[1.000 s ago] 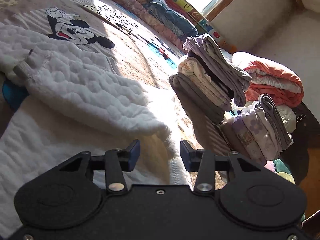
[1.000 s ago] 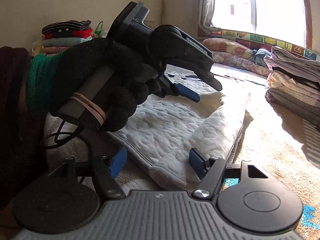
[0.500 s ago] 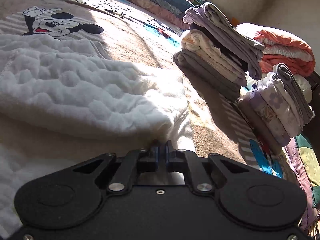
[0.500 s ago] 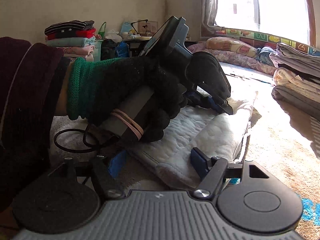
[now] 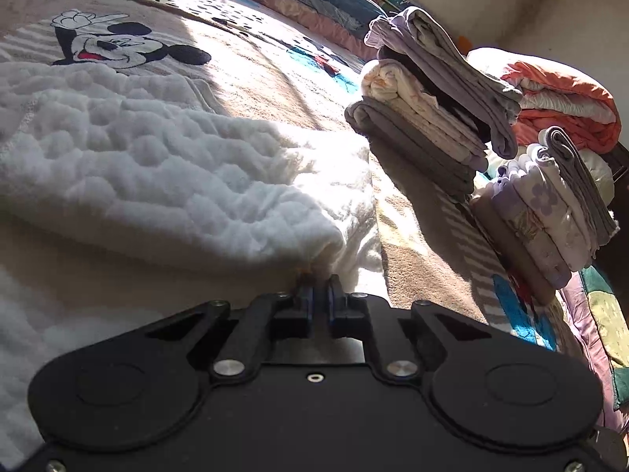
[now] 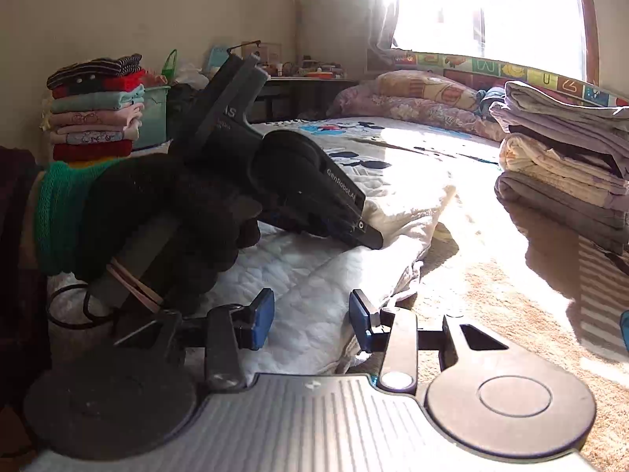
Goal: Fold clothes
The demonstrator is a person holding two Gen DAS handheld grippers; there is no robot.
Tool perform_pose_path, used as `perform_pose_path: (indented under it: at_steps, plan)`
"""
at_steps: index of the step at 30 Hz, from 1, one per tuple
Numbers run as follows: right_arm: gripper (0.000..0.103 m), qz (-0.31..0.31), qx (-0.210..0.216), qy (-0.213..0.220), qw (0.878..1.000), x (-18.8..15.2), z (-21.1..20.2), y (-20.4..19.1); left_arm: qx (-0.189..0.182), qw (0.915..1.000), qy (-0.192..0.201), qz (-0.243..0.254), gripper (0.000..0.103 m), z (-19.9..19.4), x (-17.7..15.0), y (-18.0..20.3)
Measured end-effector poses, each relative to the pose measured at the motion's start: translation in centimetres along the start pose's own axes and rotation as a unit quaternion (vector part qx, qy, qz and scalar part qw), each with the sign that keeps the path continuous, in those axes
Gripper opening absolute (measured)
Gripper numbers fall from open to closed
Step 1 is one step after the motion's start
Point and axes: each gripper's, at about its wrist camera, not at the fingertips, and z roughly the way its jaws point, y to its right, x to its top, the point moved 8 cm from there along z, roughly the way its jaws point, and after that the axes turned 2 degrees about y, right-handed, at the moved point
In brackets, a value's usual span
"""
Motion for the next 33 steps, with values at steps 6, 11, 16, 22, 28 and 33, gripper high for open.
perform_pose_path:
  at_steps: [6,11,16,22,28,33]
  plan:
    - [0.043,0.007,0.001,-0.039,0.999,-1.6,1.8,-0.4,0.006,0.9979,0.003,0.065,0.009,-3.5,0.8,1.8]
    - [0.043,0.002,-0.004,-0.040,0.999,-1.7,1.7,-0.7,0.003,0.9875,0.041,0.152,0.009,-4.6,3.1,5.7]
    - [0.043,0.008,0.000,-0.040,0.999,-1.6,1.9,-0.3,0.052,0.9726,0.022,0.226,0.009,0.7,4.6,6.4]
    - [0.043,0.022,0.012,-0.037,0.999,-1.5,2.2,0.2,0.066,0.9813,0.004,0.181,0.014,1.7,4.4,3.5]
    - [0.043,0.029,0.017,-0.035,0.999,-1.6,2.2,0.3,0.111,0.9858,0.106,0.068,0.049,-8.2,8.6,-4.0]
    - [0.043,0.028,0.015,-0.034,0.999,-1.6,2.1,0.1,0.133,0.9847,0.105,-0.038,0.049,-10.7,7.4,-10.5]
